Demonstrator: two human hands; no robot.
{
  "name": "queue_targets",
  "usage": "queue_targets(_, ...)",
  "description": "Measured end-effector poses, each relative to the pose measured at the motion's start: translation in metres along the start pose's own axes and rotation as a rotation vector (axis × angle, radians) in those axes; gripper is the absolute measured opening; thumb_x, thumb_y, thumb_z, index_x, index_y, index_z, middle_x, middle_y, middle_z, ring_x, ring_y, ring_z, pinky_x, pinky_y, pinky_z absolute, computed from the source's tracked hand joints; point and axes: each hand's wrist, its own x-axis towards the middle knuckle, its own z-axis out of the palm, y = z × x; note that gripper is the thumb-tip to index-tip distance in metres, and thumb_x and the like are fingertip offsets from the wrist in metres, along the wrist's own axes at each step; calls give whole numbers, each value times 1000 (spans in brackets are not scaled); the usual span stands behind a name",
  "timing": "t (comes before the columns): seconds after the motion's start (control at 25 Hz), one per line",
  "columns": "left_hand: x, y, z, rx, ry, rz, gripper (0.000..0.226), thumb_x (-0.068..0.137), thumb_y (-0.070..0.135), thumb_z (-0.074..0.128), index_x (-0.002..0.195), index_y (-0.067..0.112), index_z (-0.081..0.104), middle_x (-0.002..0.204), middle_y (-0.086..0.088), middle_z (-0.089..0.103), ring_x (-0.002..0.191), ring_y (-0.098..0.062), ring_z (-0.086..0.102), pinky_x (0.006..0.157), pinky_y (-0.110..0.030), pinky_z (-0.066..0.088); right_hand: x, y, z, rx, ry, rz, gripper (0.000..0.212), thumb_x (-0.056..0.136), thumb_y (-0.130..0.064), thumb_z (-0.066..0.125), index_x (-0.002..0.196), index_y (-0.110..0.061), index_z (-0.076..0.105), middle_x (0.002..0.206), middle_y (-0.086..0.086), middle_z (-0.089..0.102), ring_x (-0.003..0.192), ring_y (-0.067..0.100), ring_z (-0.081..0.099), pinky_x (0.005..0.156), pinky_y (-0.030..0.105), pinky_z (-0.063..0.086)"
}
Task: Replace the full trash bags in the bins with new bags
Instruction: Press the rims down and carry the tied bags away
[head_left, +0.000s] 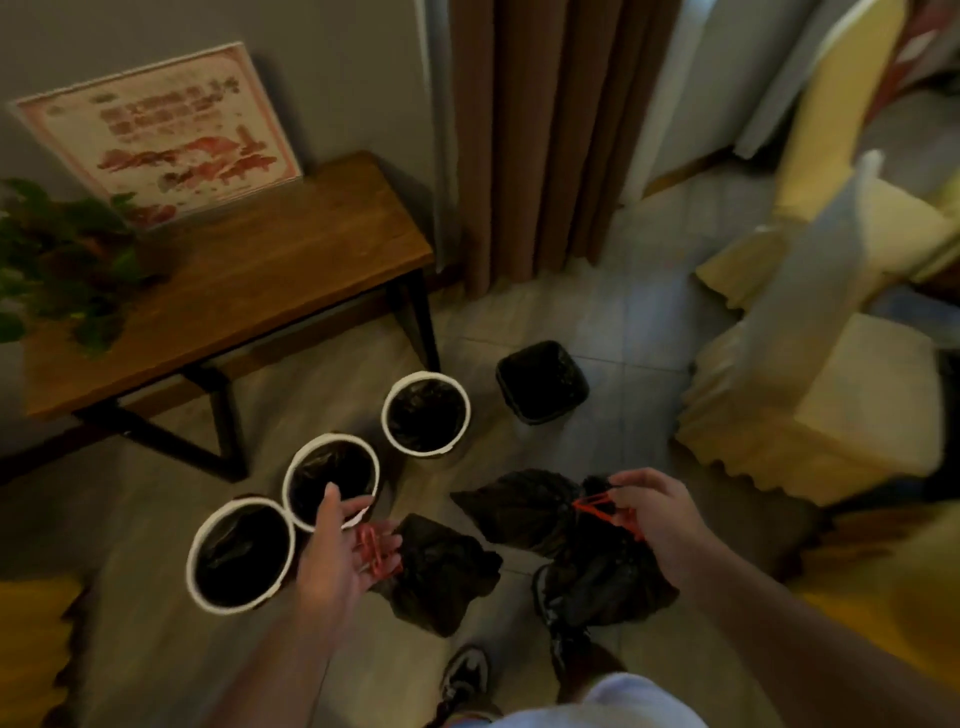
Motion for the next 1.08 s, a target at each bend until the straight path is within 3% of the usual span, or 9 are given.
queue_targets(0.16,17,23,21,159,-191,2,61,103,67,43,122,14,67,100,-21,78,82,-32,73,74,-45,60,-43,19,-28,153,173,-14,10,94,4,68,100,-2,72,86,15,69,56,17,64,45,22,50)
queue_targets(0.28,17,29,43,283,-333,-3,62,102,69,42,122,16,67,109,-22,76,82,-30,73,74,-46,61,-78,40,-47,291,304,-24,11,92,9,68,96,-1,71,85,18,67,58,20,63,51,28,54)
queue_targets(0.48,-3,15,93,483,-531,-32,63,102,71,39,124,17,65,103,-17,74,82,-29,72,78,-45,60,-136,91,-78,402,502,13,12,92,2,70,96,-9,73,81,11,70,58,18,65,51,27,56)
queue_targets(0.8,-64,-52,164,766,-746,-9,66,99,74,41,122,17,67,105,-19,76,84,-31,72,82,-46,59,-218,198,-127,623,730,91,11,92,-4,72,95,-14,76,79,8,69,51,12,64,46,24,53)
queue_targets(1.08,-153,-154,218,1019,-921,-4,69,96,78,40,122,21,68,114,-16,77,102,-35,74,77,-44,58,-320,317,-174,844,936,143,14,91,-4,73,88,-18,77,67,4,70,52,14,65,45,24,51)
